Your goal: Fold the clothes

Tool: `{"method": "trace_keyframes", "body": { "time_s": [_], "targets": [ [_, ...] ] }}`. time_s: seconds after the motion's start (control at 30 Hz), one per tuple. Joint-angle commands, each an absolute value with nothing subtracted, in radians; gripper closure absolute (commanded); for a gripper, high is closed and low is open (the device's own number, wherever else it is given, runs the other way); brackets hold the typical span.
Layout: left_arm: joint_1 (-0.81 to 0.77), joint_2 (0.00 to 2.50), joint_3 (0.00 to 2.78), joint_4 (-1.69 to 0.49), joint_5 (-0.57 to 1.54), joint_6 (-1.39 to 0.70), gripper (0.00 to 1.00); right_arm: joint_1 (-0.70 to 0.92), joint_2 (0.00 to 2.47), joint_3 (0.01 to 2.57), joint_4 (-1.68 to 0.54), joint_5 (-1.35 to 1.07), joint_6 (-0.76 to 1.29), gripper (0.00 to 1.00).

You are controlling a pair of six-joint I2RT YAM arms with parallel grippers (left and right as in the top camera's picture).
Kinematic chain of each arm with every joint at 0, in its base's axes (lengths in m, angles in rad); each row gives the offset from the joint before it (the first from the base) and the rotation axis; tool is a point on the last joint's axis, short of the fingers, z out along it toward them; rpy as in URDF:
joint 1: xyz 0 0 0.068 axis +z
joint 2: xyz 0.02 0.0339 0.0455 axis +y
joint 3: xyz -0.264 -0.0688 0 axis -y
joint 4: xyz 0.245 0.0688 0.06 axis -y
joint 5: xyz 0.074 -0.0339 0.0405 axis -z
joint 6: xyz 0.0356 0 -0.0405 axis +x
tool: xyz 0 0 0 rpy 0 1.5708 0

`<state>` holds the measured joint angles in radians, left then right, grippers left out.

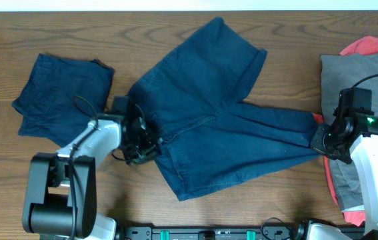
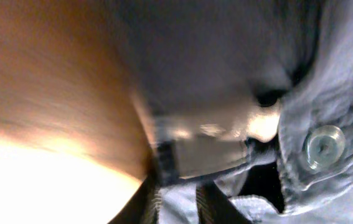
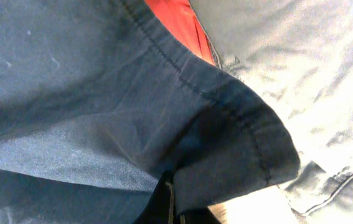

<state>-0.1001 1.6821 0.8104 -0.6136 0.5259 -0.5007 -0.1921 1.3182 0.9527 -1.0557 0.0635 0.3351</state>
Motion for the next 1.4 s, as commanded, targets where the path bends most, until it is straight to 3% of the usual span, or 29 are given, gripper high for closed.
{"method": "trace_keyframes", "body": {
  "time_s": [0.0, 0.27, 0.7, 0.73, 0.8, 0.97, 1.13, 1.37],
  "targets": [
    [-0.031, 1.702, 0.891, -0.661, 0.373, -0.423, 0.73, -0.200, 1.315, 0.950, -1.067, 0.092, 0.374, 0.99],
    [-0.006, 1.702, 0.953, -0.699, 0.374, -0.423, 0.59, -0.175, 1.315, 0.949, -1.074, 0.017, 0.374, 0.99],
    [-0.086, 1.755, 0.945, -0.570, 0.376, -0.431, 0.59, -0.095, 1.315, 0.944, -1.050, 0.030, 0.430, 0.99],
    [-0.086, 1.766, 0.945, -0.558, 0.372, -0.431, 0.63, -0.095, 1.315, 0.944, -1.048, 0.030, 0.430, 0.99],
    [-0.086, 1.799, 0.945, -0.518, 0.373, -0.432, 0.87, -0.094, 1.315, 0.944, -1.044, 0.029, 0.430, 0.99],
    [-0.082, 1.893, 0.946, -0.373, 0.372, -0.435, 0.94, -0.067, 1.315, 0.944, -1.027, 0.021, 0.434, 0.99],
    [-0.056, 1.907, 0.966, -0.218, 0.372, -0.435, 0.94, -0.007, 1.315, 0.944, -0.955, -0.008, 0.434, 0.99],
    [-0.025, 1.907, 1.135, -0.191, 0.373, -0.434, 0.94, 0.054, 1.331, 0.944, -0.896, -0.001, 0.500, 0.99]
  ]
}}
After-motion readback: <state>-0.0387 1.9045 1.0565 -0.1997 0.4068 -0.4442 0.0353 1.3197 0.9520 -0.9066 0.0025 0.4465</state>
